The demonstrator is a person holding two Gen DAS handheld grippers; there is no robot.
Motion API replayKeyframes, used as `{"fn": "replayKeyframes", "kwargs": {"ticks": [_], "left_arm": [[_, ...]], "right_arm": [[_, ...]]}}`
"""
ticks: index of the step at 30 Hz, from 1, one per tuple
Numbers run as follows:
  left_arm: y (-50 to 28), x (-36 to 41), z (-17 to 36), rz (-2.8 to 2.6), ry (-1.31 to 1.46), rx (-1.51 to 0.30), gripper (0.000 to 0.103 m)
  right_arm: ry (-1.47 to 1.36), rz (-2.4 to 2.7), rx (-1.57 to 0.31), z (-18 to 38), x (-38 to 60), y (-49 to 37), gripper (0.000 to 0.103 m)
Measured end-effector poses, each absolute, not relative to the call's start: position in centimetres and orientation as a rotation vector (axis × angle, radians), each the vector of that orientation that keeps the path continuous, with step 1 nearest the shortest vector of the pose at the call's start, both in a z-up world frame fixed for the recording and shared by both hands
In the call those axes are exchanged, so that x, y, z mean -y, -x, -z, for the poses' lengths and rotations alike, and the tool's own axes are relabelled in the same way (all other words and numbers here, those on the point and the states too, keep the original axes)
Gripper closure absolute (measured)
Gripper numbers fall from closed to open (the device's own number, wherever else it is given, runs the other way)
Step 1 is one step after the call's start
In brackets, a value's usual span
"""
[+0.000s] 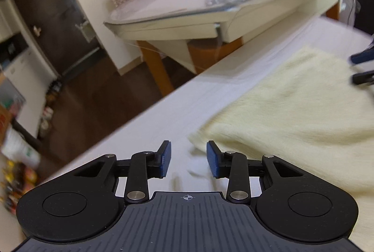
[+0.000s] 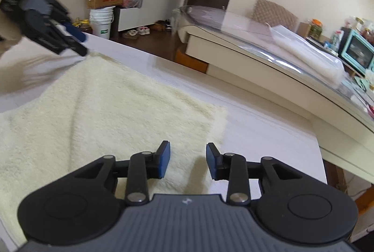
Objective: Fold towel
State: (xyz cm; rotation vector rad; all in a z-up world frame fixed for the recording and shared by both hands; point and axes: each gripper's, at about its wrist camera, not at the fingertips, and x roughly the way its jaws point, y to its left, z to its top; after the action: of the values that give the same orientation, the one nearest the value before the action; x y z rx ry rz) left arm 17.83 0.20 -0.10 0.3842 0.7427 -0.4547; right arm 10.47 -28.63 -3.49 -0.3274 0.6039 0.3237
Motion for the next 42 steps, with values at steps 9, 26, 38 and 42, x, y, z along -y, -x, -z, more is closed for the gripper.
{"fn": "replayKeyframes", "kwargs": {"ticks": [9,26,38,42], "left_arm": [[-9.2,1.9,1.0,0.632,-0.298,-0.824,0.066],[-1.3,-0.3,1.1,0.485,-0.406,-0.825,0.067],[-0.3,2.4,2.0,0.687,-0.673,-0.68,0.079],[-0.3,3.0,2.3,0.736,-0.724,-0.689,0.097]], "right_arm": [[0.248,-0.322,-0.548,2.5,28.9,-7.3,0.066],[0.157,-0.291,-0.481,1.0,31.6,-0.2,0.06],[0.145,-0.27,-0.459,0.2,32.9,2.0,0.059],[0.168,-0.293,-0.468,0.6,33.3,2.5,0.058]]}}
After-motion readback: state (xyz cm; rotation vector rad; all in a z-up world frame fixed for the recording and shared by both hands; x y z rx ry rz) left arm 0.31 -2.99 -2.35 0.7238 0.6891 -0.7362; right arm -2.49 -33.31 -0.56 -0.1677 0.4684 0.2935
